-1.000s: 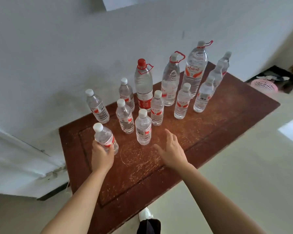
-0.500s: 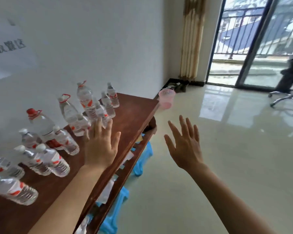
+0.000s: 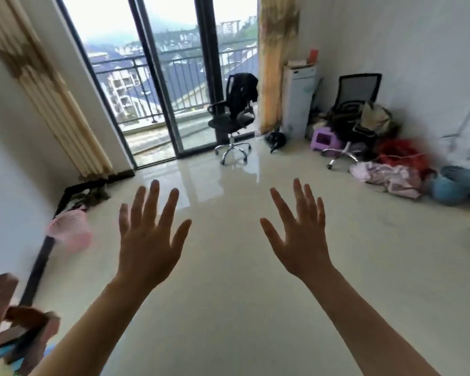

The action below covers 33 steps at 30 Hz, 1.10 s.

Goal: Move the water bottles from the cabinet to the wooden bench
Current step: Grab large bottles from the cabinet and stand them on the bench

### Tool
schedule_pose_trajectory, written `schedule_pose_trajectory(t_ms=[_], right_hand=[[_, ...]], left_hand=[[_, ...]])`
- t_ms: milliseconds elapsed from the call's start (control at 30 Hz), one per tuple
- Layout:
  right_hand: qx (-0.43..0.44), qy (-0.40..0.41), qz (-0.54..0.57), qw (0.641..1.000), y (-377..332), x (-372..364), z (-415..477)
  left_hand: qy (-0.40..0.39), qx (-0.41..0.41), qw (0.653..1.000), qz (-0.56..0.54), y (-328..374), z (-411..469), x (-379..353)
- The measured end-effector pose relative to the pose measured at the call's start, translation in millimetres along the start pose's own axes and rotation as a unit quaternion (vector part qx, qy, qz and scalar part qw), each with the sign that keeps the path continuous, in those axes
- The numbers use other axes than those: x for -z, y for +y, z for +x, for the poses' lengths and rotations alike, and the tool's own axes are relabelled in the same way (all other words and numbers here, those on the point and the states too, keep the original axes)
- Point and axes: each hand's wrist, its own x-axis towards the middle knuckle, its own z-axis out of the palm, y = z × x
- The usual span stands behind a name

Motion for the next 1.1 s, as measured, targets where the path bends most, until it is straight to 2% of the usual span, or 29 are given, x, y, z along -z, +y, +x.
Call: schedule_pose_trajectory(t_ms=[200,233,300,367,400,467,667,867,1100], right_hand=[[-0.102,0.050,-0.151,0.982,158,95,2],[-0.141,0.069,-0.194,0.968,193,128,-13],[-0.186,0.092,-0.238,0.949,226,174,-39],[-0.271,0.108,-0.298,0.909,262,231,-92],[-0.293,0.116,-0.310,0.897,271,247,-108],[-0.357,0.151,-0.356,0.850,296,302,-168],[-0.484,0.206,-0.407,0.747,375,404,-315],[-0.508,0.195,-0.413,0.730,476,500,-384],[-0.509,0.200,-0.410,0.730,591,582,-416]], left_hand=[[-0.007,-0.155,0.980,-0.125,183,149,-83],[-0.019,-0.201,0.968,-0.149,240,172,-92],[-0.022,-0.251,0.952,-0.176,308,196,-97],[-0.030,-0.322,0.918,-0.230,407,204,-96],[-0.029,-0.341,0.906,-0.250,434,202,-94],[-0.043,-0.413,0.862,-0.291,533,185,-80],[-0.046,-0.536,0.773,-0.336,764,97,-53],[-0.063,-0.577,0.735,-0.350,927,42,-24],[-0.061,-0.583,0.732,-0.348,1073,43,-24]])
